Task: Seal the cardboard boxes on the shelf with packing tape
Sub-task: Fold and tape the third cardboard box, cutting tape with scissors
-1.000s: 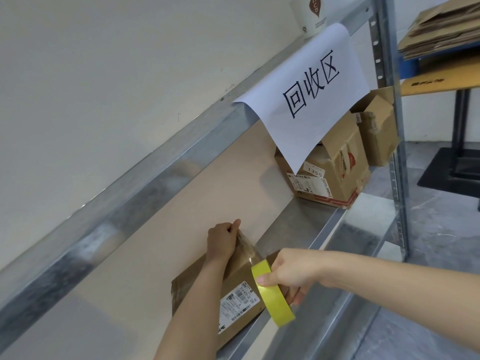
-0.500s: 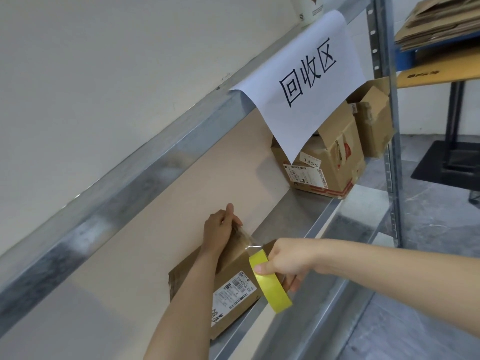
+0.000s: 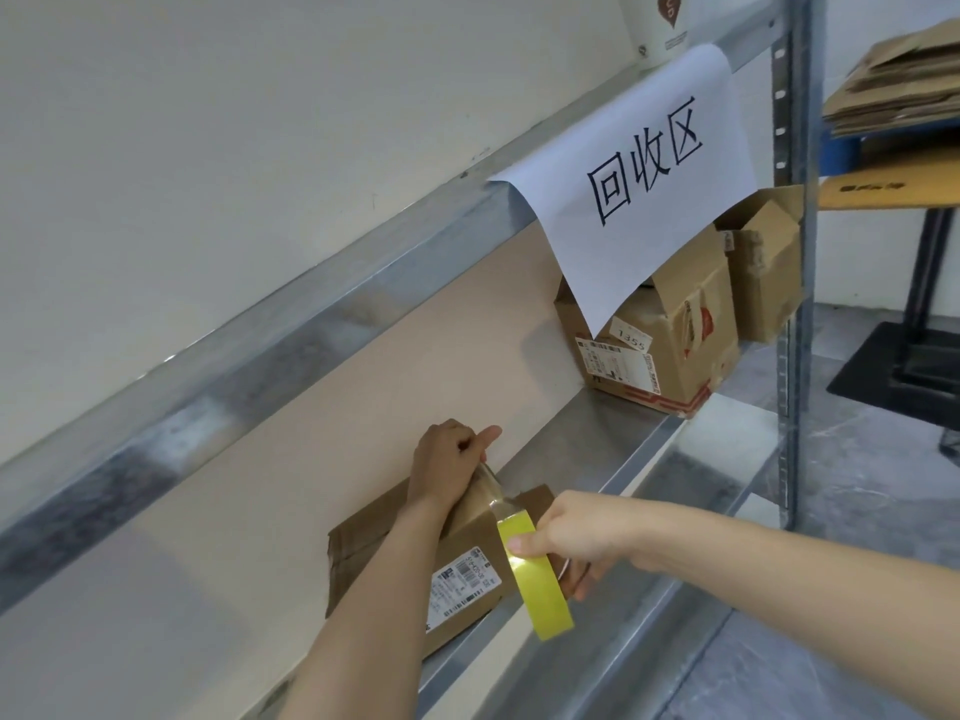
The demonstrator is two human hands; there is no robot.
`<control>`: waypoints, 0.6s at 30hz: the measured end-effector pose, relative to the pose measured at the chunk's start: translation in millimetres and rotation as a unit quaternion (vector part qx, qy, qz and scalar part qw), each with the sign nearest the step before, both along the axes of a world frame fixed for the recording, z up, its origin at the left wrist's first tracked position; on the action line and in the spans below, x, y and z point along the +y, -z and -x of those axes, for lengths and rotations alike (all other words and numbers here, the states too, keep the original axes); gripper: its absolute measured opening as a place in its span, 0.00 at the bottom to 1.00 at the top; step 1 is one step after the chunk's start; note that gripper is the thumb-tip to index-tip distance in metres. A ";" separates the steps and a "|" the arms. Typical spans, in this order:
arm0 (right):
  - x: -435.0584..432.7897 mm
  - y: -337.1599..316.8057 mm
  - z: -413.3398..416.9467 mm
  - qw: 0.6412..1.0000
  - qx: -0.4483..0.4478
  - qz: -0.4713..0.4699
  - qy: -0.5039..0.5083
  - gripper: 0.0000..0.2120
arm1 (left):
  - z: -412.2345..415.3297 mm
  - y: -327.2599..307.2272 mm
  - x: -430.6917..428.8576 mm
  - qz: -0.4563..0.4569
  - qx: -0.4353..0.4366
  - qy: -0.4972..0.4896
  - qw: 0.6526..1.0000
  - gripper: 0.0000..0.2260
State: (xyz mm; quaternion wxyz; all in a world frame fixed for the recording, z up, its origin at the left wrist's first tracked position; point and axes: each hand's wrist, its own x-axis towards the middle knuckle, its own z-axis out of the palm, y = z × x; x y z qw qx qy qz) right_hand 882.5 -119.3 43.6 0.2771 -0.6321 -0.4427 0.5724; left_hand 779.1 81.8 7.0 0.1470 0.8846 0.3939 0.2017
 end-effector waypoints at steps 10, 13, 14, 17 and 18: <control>-1.9 6.9 -1.9 0.998 -0.063 -0.023 -0.018 0.19 | -2.6 2.2 -6.1 -0.018 0.010 -0.032 0.999 0.26; -2.1 14.3 0.0 0.996 -0.080 -0.018 -0.020 0.21 | -2.0 1.2 -7.7 -0.016 0.006 -0.037 0.999 0.24; -1.5 15.5 -0.6 0.996 -0.086 -0.020 -0.019 0.20 | -1.5 0.8 -7.5 -0.017 0.005 -0.038 0.999 0.23; 1.0 16.5 -3.1 0.995 -0.098 -0.022 -0.016 0.19 | 4.3 0.6 -4.4 -0.038 0.015 -0.043 0.998 0.22; 2.1 16.4 -4.7 0.995 -0.098 -0.022 -0.014 0.19 | 6.9 0.3 -2.6 -0.047 0.021 -0.047 0.998 0.23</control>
